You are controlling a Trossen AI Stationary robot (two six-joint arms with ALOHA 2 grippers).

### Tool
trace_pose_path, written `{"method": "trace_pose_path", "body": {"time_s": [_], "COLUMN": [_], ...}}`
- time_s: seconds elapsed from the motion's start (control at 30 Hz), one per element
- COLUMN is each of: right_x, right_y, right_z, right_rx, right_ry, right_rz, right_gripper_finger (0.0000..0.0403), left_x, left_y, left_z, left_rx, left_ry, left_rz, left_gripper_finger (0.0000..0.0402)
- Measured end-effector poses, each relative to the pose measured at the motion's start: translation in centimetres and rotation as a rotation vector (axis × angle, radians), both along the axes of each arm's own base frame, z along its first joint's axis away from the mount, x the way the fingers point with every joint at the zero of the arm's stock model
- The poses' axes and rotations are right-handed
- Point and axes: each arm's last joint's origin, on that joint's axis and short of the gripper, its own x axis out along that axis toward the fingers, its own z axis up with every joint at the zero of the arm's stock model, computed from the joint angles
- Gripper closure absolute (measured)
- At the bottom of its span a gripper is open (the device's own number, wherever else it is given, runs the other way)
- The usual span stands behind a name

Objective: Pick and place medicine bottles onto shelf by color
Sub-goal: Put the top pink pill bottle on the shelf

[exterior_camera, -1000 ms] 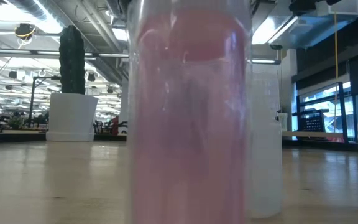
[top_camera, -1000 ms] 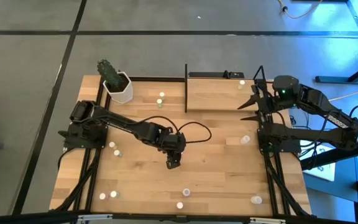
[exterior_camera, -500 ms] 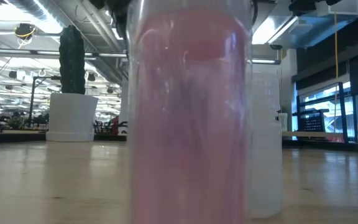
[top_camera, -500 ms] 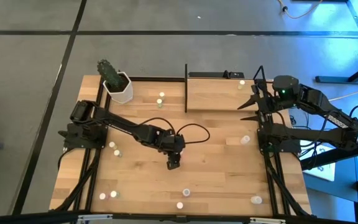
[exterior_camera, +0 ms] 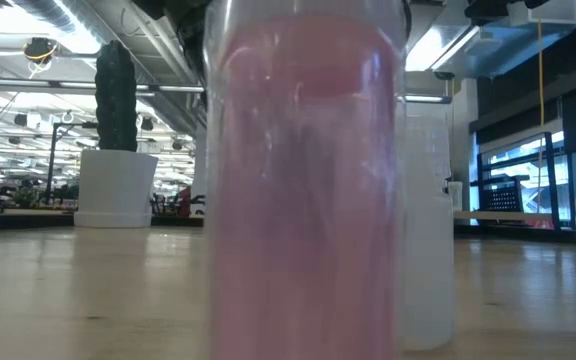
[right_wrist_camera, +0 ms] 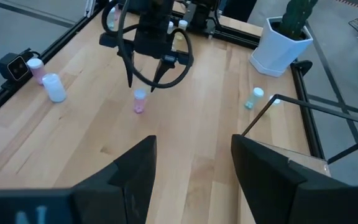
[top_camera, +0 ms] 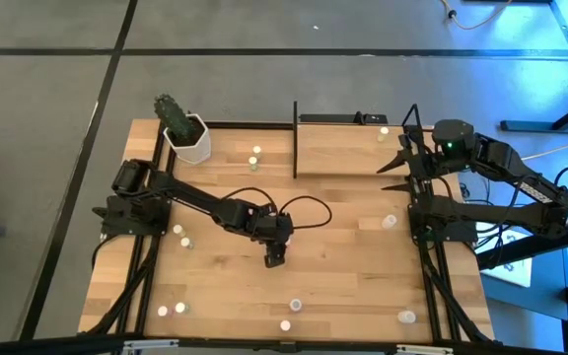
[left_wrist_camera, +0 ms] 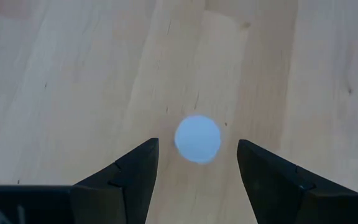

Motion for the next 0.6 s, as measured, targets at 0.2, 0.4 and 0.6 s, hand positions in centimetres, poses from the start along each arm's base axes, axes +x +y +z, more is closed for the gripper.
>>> {"method": "trace_pose_path", "body": {"time_s": [0.2,0.4,0.6], "right_x": [0.0,0.0,0.0], "right_y": [-0.1,-0.2,-0.1], "right_z": [-0.1,-0.1,-0.1], "right_rx": [-0.025,-0.024,-0.023], "right_ry": [0.014,0.015,0.015], "right_rz": [-0.045,-0.047,-0.047], "right_gripper_finger": [0.0192,0.0192,0.0192], "left_x": [0.6,0.8,0.8], "left_y": [-0.5,-0.5,-0.5], "left_z": [-1.4,-1.2,-1.2], "left_rx": [0.001,0.026,0.060], "left_ry": [-0.001,-0.024,-0.027], "left_rz": [-0.009,-0.046,-0.058], "left_gripper_finger": [0.0190,0.0190,0.0190]}}
